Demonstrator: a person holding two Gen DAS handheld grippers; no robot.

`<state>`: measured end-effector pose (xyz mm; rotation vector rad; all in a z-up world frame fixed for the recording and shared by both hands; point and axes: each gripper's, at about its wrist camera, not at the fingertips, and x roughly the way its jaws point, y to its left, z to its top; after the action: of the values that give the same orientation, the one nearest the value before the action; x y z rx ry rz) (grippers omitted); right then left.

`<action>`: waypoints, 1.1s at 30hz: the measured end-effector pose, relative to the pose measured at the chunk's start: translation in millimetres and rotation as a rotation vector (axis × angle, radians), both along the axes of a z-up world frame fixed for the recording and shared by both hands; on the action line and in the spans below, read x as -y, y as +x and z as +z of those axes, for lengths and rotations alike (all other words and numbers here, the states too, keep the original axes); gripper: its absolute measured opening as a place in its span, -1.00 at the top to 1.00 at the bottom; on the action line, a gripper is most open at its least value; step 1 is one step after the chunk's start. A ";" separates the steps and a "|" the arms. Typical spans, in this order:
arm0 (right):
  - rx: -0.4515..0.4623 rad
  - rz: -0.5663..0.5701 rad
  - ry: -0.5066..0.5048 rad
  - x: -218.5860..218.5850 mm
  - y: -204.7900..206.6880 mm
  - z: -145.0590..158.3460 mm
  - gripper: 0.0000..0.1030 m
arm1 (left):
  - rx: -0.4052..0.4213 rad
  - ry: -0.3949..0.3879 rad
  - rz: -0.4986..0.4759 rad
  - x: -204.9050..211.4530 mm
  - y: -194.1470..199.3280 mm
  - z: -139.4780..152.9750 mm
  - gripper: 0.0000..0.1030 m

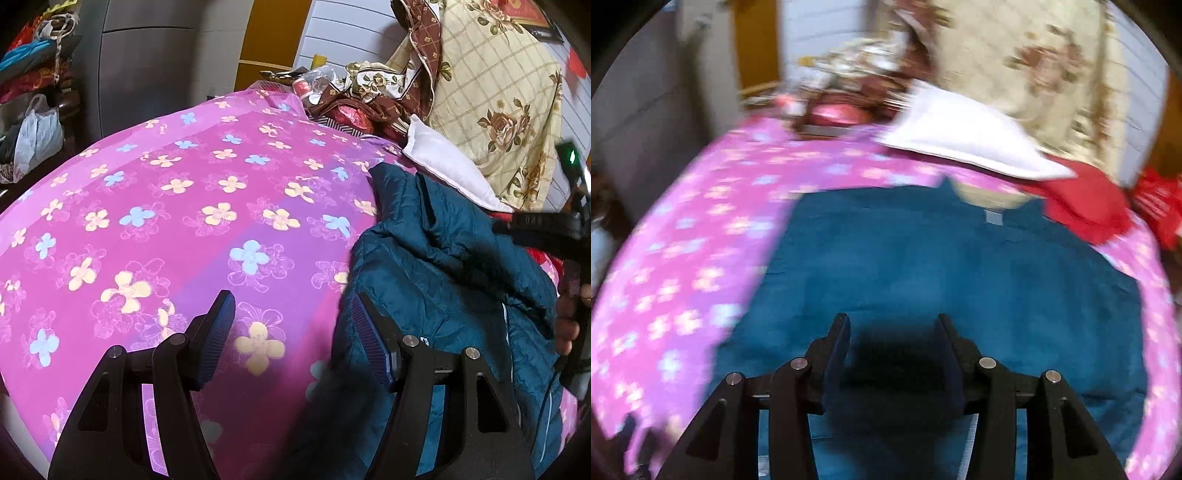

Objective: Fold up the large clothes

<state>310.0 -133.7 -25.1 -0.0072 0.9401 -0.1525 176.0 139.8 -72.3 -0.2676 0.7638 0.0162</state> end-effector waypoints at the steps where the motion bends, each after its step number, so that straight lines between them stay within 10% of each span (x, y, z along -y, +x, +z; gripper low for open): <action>1: -0.027 -0.041 0.004 10.8 3.8 -5.8 0.12 | -0.002 0.000 -0.002 0.6 0.5 -0.5 -0.27; 7: -0.169 -0.078 0.045 36.3 17.9 -56.9 0.12 | -0.022 -0.005 -0.006 2.3 4.4 -4.3 -0.27; 14: 0.020 -0.014 0.002 -2.1 9.2 -15.8 0.12 | -0.019 -0.004 -0.006 3.3 4.9 -4.4 -0.27; 19: -0.091 0.045 0.065 -35.6 43.4 -41.8 0.12 | -0.019 0.010 -0.012 4.4 5.1 -4.9 -0.27; 24: -0.132 0.077 -0.086 -62.3 49.1 -59.8 0.12 | -0.024 0.014 -0.016 4.2 5.4 -5.5 -0.27; 33: -0.051 -0.082 -0.013 16.0 -4.6 -31.3 0.12 | -0.018 0.006 -0.002 -3.4 1.6 -2.8 -0.27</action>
<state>305.5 -149.7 -56.5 0.0152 0.9910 -0.2356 177.6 143.2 -75.1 -0.2612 0.7814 0.0192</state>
